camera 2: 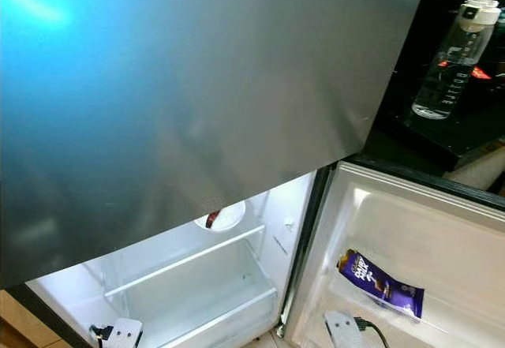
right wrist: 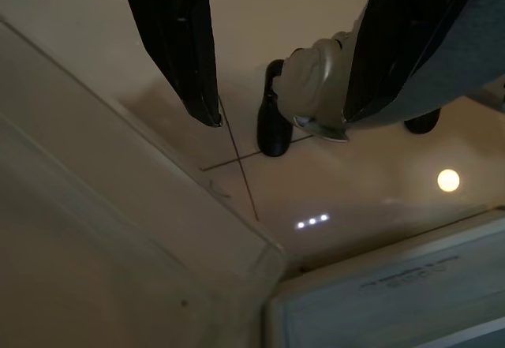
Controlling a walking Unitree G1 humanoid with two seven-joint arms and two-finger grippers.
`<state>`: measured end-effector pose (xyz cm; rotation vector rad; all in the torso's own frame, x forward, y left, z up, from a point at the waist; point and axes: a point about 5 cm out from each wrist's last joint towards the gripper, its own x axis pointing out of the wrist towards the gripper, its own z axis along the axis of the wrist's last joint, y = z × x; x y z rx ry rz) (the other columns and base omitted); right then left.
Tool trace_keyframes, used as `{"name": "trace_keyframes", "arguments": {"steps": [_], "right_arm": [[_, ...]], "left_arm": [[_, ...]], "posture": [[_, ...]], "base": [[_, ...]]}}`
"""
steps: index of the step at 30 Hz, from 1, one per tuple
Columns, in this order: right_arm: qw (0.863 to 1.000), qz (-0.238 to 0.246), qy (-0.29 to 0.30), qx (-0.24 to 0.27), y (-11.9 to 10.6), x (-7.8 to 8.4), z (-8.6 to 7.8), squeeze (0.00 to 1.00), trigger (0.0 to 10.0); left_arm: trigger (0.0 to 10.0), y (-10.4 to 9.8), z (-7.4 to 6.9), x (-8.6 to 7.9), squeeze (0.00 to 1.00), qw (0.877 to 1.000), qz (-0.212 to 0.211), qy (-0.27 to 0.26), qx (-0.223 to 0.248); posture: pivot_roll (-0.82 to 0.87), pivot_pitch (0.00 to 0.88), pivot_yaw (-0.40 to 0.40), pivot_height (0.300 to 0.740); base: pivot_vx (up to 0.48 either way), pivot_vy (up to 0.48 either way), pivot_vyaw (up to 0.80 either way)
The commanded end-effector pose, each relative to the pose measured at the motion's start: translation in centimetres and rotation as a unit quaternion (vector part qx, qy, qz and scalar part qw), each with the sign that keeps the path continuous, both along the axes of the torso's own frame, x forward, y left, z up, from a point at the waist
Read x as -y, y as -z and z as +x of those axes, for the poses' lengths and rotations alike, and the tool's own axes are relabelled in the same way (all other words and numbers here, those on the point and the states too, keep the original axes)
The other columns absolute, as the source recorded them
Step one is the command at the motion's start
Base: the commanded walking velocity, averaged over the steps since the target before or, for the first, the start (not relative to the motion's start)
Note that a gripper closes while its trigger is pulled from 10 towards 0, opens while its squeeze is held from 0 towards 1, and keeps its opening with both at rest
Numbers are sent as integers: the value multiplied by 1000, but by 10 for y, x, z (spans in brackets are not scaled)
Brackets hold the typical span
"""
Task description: Restocking fridge
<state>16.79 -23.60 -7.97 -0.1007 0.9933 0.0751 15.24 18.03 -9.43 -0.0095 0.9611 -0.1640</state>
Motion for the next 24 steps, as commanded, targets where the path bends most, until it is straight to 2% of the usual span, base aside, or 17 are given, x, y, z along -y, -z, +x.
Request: {"name": "trace_keyframes", "arguments": {"steps": [1,5,9,14,16,19,20,24], "right_arm": [[1000,-1,20,-8,1,4,-5,0,10000],[997,-1,71,-20,4,10,-14,0,10000],[996,-9,89,-30,6,13,-19,0,10000],[990,-21,129,-61,14,17,-43,0,10000],[989,-22,130,-65,15,16,-46,0,10000],[989,-25,127,-73,18,14,-52,0,10000],[990,-28,119,-75,18,13,-52,0,10000],[991,-33,106,-77,19,10,-51,0,10000]], "left_arm": [[10000,3,-7,-5,0,1000,2,-16,-17],[10000,4,-9,-5,0,999,4,-20,-25],[10000,5,-11,-6,0,999,6,-17,-32],[10000,6,-17,-12,0,999,17,-10,-43],[10000,6,-16,-14,0,999,18,-10,-43],[10000,4,-12,-19,0,999,30,-11,-38],[10000,1,-6,-21,0,999,30,-24,-27],[10000,-3,2,-26,0,999,30,-37,-13]], "posture": [[-16,0,-35,740],[-16,7,-36,740],[-24,15,-32,740],[-36,35,-19,740],[-39,46,-19,740],[-15,61,-30,740],[-13,82,-34,740],[-11,93,-34,740]], "base": [[0,0,0],[0,0,0],[0,0,0],[0,0,0],[0,0,0],[0,0,0],[0,0,0],[0,0,0]]}}
